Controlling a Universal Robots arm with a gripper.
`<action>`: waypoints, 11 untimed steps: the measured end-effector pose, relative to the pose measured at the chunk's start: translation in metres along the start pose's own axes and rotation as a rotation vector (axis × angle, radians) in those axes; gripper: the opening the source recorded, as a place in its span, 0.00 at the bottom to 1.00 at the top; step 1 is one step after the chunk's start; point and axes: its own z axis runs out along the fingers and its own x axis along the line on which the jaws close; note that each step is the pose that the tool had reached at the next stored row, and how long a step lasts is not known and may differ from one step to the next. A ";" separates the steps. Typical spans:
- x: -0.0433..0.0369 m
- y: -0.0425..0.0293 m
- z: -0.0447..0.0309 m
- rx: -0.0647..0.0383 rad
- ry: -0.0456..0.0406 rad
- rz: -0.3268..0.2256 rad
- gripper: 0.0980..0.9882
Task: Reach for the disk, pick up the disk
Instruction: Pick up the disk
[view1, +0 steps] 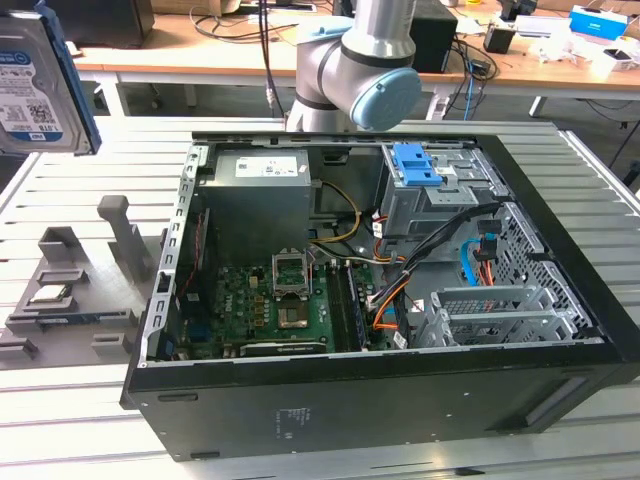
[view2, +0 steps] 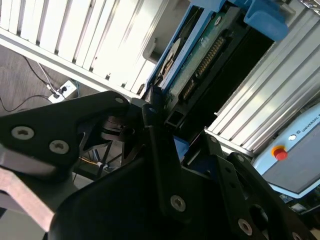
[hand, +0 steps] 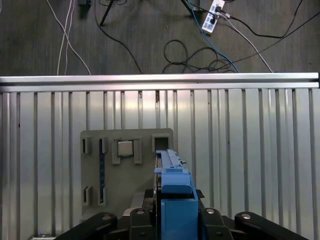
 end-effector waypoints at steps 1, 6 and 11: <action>-0.0001 0.0002 -0.0061 -0.001 0.0001 0.000 0.30; -0.0003 0.0005 -0.0155 -0.002 0.0000 0.000 0.30; -0.0005 -0.0071 -0.0161 -0.002 0.0001 0.000 0.30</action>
